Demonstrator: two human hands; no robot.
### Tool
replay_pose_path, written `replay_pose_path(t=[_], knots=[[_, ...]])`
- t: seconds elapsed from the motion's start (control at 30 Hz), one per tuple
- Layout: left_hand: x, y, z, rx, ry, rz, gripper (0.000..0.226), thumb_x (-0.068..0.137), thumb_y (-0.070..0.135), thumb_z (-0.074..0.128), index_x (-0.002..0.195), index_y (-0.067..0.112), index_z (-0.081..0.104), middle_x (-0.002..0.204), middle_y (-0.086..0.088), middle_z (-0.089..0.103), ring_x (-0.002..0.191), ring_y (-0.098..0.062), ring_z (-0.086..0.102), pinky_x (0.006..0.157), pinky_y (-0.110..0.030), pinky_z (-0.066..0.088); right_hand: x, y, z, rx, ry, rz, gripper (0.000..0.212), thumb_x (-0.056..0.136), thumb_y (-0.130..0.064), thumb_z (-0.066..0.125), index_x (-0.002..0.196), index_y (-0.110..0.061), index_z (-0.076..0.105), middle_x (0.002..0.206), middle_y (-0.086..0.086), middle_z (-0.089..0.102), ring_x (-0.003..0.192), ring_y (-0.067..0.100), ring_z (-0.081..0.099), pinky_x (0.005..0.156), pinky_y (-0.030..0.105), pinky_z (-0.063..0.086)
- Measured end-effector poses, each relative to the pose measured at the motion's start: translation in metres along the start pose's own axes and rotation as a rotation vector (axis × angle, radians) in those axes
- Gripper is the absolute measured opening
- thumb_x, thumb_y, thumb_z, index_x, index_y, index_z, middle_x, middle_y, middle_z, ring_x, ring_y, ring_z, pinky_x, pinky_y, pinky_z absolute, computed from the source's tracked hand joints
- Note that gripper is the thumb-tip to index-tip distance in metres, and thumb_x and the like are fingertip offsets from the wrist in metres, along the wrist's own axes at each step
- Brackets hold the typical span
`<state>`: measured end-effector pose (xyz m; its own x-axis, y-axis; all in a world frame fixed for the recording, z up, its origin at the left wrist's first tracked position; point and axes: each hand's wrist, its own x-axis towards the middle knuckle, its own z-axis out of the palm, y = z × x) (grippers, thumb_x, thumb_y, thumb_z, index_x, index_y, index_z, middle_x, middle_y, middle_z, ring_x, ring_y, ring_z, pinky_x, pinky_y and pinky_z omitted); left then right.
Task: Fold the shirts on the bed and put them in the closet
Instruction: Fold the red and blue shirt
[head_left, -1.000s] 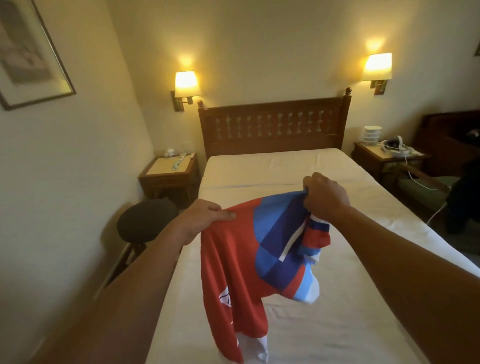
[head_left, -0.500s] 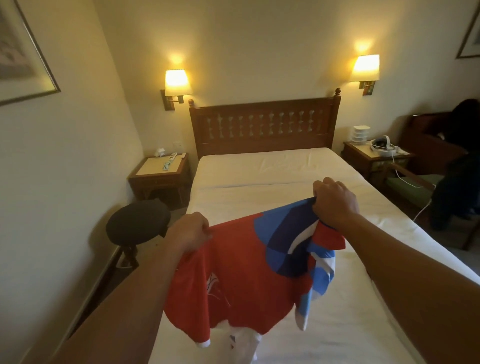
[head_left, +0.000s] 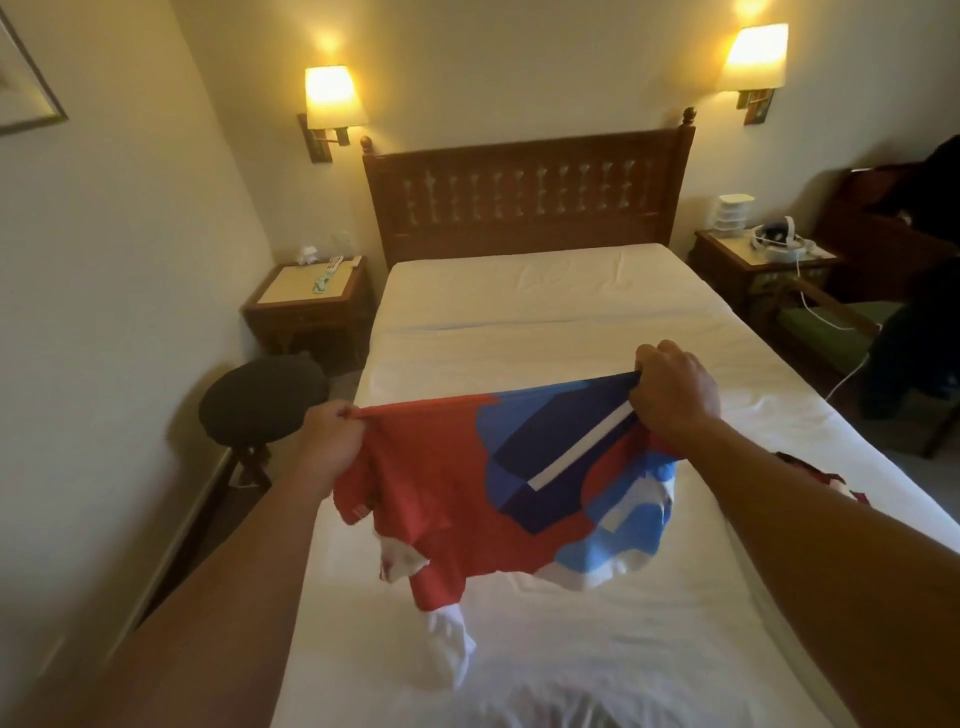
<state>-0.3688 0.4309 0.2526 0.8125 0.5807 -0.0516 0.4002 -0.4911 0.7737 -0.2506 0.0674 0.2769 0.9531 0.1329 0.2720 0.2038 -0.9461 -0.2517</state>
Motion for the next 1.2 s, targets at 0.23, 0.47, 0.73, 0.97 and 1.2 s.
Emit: replay_pose_path(t=[0.23, 0.47, 0.73, 0.97, 1.2], knots=[[0.03, 0.024, -0.008, 0.571, 0.027, 0.164, 0.025, 0.098, 0.027, 0.063, 0.074, 0.023, 0.065, 0.072, 0.001, 0.062, 0.066, -0.016, 0.057, 0.06, -0.031, 0.039, 0.046, 0.022, 0.004, 0.079, 0.009, 0.002, 0.003, 0.094, -0.009, 0.054, 0.097, -0.01, 0.053, 0.094, 0.006, 0.049, 0.085, 0.025, 0.05, 0.074, 0.04, 0.05], [0.058, 0.059, 0.019, -0.033, 0.211, -0.076, 0.013, 0.098, 0.024, 0.063, 0.09, 0.017, 0.069, 0.084, -0.002, 0.065, 0.08, -0.018, 0.059, 0.075, -0.036, 0.043, 0.088, 0.049, 0.018, -0.043, 0.019, 0.009, 0.012, 0.094, -0.018, 0.052, 0.096, -0.012, 0.062, 0.092, 0.006, 0.059, 0.099, 0.028, 0.051, 0.074, 0.038, 0.044], [0.069, 0.075, 0.045, -0.495, 0.195, -0.255, 0.013, 0.098, 0.037, 0.064, 0.087, 0.03, 0.065, 0.103, -0.006, 0.07, 0.099, -0.026, 0.066, 0.095, -0.047, 0.053, 0.114, 0.053, 0.043, -0.035, -0.091, 0.066, 0.025, 0.094, -0.031, 0.051, 0.093, -0.014, 0.07, 0.081, 0.003, 0.054, 0.102, 0.028, 0.051, 0.074, 0.037, 0.041], [0.051, 0.037, 0.048, -0.498, 0.107, -0.347, 0.043, 0.079, 0.067, 0.07, 0.09, 0.026, 0.07, 0.098, -0.004, 0.073, 0.098, -0.028, 0.068, 0.096, -0.051, 0.053, 0.061, 0.043, 0.053, 0.104, -0.167, 0.216, 0.023, 0.089, -0.016, 0.046, 0.095, -0.014, 0.069, 0.077, 0.004, 0.044, 0.084, 0.03, 0.046, 0.074, 0.035, 0.036], [-0.011, -0.007, 0.033, -0.419, -0.053, -0.372, 0.035, 0.102, 0.05, 0.054, 0.12, 0.021, 0.063, 0.111, -0.006, 0.066, 0.106, -0.031, 0.063, 0.099, -0.048, 0.051, -0.029, 0.026, 0.072, 0.033, -0.211, 0.28, 0.019, 0.088, -0.013, 0.049, 0.089, -0.014, 0.067, 0.067, 0.001, 0.042, 0.082, 0.029, 0.048, 0.07, 0.033, 0.036]])
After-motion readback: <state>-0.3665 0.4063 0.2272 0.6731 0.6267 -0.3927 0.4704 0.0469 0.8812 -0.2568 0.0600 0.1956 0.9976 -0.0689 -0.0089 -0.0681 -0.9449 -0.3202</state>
